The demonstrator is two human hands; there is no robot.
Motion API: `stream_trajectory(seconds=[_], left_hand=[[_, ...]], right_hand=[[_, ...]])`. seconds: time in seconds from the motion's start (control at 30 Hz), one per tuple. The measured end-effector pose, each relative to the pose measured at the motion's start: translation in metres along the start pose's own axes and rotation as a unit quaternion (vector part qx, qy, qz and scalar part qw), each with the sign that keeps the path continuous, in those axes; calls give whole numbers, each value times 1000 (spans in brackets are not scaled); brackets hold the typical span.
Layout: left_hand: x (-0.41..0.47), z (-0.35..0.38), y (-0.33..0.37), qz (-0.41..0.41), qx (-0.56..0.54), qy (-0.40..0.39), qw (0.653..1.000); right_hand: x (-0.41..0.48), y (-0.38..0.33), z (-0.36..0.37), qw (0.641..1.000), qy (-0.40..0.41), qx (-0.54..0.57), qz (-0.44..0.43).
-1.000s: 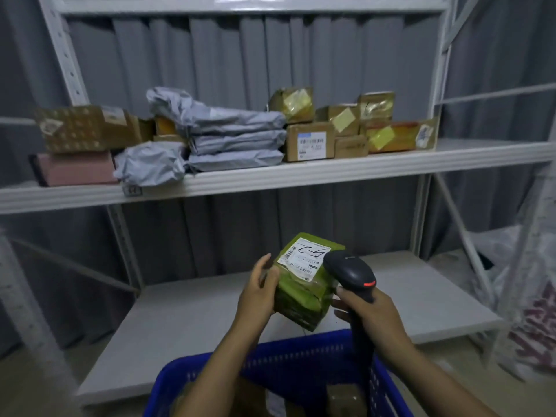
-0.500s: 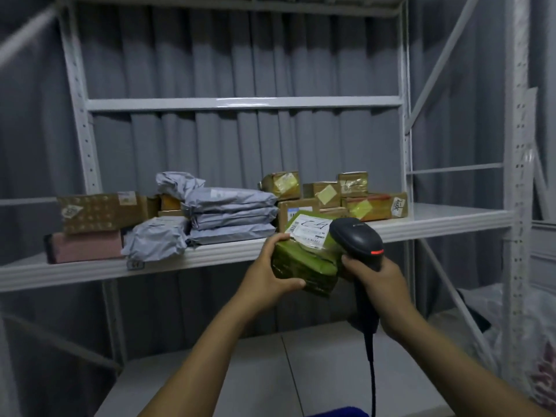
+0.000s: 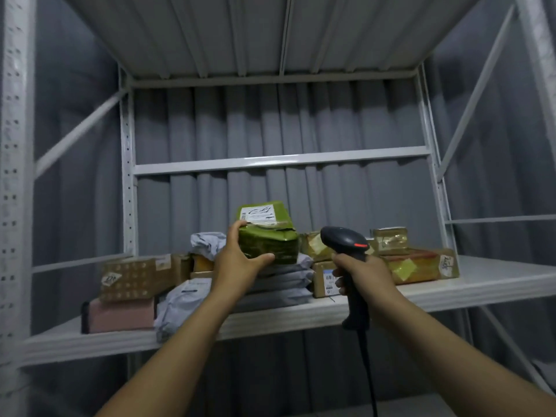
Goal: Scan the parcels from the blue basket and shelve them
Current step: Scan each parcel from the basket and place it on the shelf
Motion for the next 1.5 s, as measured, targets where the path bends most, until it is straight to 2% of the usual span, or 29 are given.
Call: stream_trajectory(seconds=[0.17,0.5,0.6,0.7,0.77,0.83,0.97,1.07,1.23,1.37,1.5], left_hand=[[63,20,-35,-37,178,-25,983],[130,71,-96,-36,356,-87,930],[124,71,-96,40,391,-60,918],[106,67,-83,193,404,-56,893],[100,68,-82,225,442,-113,861],[104,72,-88,202,472,-179,839],[122,81,-94,137,463,-241,842],[133,94,-90,129,487,-261,824],[133,110,-76,163,512,-224,813],[128,101,-72,137,504,-224,823],[109,82,-58,159,482,-187,842]], right_hand=[[52,4,14,999,4,-32,-18],[105,32,21,996,-10,-90,-10],[115,44,13,994,-9,-108,-8],[121,53,7,992,-5,-123,-5],[124,58,7,992,1,-124,-7],[126,63,9,992,9,-127,-11],[124,69,11,991,15,-131,-8],[120,69,12,992,14,-123,-5],[112,62,12,993,3,-122,3],[96,52,13,992,-4,-123,11],[69,37,12,993,-15,-119,8]])
Point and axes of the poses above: each hand's wrist, its own x-axis towards the middle knuckle, its own z-axis out of the palm, y = z × x, the point moved 4 cm from there along x, towards the middle knuckle, and after that the axes turned 6 degrees about x, right-handed, at the moved point
